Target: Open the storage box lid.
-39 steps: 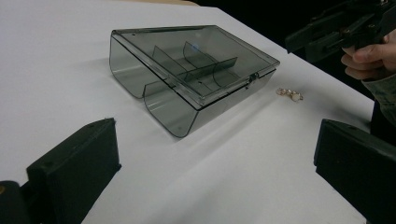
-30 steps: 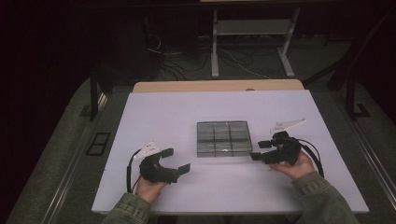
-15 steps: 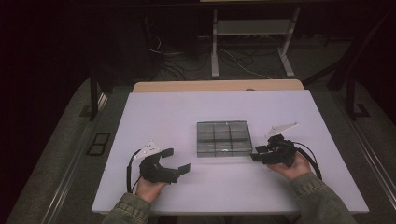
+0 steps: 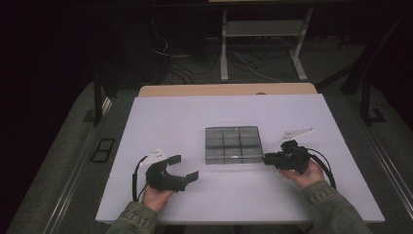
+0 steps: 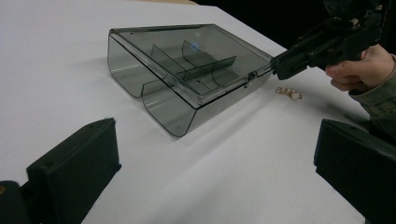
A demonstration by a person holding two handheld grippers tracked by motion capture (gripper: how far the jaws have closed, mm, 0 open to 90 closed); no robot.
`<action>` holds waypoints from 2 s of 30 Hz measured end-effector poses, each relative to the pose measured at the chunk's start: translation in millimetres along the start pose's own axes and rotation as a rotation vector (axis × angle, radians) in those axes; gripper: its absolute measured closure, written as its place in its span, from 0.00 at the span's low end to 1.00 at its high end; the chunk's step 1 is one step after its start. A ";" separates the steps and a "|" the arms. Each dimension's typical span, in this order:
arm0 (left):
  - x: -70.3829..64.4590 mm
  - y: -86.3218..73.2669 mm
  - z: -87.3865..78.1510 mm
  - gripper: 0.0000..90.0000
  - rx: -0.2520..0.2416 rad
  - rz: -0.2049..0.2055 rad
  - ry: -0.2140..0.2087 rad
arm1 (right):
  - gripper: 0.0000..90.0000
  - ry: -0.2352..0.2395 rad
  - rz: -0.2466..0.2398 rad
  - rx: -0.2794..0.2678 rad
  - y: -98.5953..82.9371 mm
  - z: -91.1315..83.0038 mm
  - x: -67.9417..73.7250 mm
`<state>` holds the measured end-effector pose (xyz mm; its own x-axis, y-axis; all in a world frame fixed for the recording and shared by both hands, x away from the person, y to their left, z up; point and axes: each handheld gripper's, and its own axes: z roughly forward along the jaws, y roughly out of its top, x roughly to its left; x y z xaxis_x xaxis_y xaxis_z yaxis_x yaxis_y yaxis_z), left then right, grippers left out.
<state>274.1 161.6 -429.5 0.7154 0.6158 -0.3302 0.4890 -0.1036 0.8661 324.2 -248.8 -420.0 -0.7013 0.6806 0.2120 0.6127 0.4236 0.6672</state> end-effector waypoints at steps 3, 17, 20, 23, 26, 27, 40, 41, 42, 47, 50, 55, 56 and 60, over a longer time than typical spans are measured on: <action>0.1 0.0 -0.2 0.00 -0.001 -0.001 0.000 | 0.85 0.005 -0.001 -0.005 0.2 -0.2 0.4; -0.1 0.1 0.3 0.00 0.001 0.002 -0.003 | 0.93 0.015 -0.030 -0.026 0.3 -1.9 2.5; -0.1 0.0 0.6 0.00 -0.007 -0.004 -0.004 | 0.95 0.024 -0.031 -0.028 0.5 -3.0 1.6; -0.2 0.0 0.5 0.00 -0.014 -0.009 -0.011 | 0.98 0.025 -0.030 -0.036 0.8 -3.3 1.5; -0.3 0.0 0.9 0.00 -0.017 -0.008 -0.017 | 0.99 0.030 -0.030 -0.044 1.4 -4.7 1.1; -0.4 0.0 1.1 0.00 -0.018 -0.008 -0.019 | 0.99 0.034 -0.034 -0.054 1.7 -5.1 0.2; 0.7 5.1 3.8 0.00 -0.035 0.005 -0.022 | 0.99 0.071 -0.016 -0.102 9.2 -11.2 -4.1; 1.3 5.7 4.4 0.00 -0.035 0.007 -0.023 | 0.99 0.072 -0.011 -0.104 10.3 -11.8 -4.5; 1.6 6.2 5.2 0.00 -0.037 0.006 -0.025 | 0.99 0.075 -0.008 -0.108 11.4 -12.1 -5.1; 2.0 10.8 9.3 0.00 -0.029 0.025 -0.028 | 0.99 0.087 -0.013 -0.117 19.2 -13.9 -6.3; 2.3 13.6 12.2 0.00 -0.024 0.034 -0.026 | 0.99 0.098 -0.006 -0.124 24.7 -14.7 -7.0; 2.4 20.3 13.7 0.00 -0.020 0.062 -0.017 | 0.99 0.115 -0.018 -0.120 33.4 -16.4 -7.3; 3.3 22.2 14.2 0.00 -0.020 0.069 -0.012 | 0.99 0.113 -0.020 -0.124 35.0 -16.3 -8.4; 7.4 30.4 17.5 0.00 -0.006 0.076 0.002 | 0.99 0.118 -0.011 -0.127 41.3 -16.4 -11.3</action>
<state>303.0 149.3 -412.1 0.7495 0.6079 -0.2623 0.4302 -0.1460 0.8909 351.4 -248.9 -383.1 -0.7505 0.5980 0.2814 0.5588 0.3468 0.7533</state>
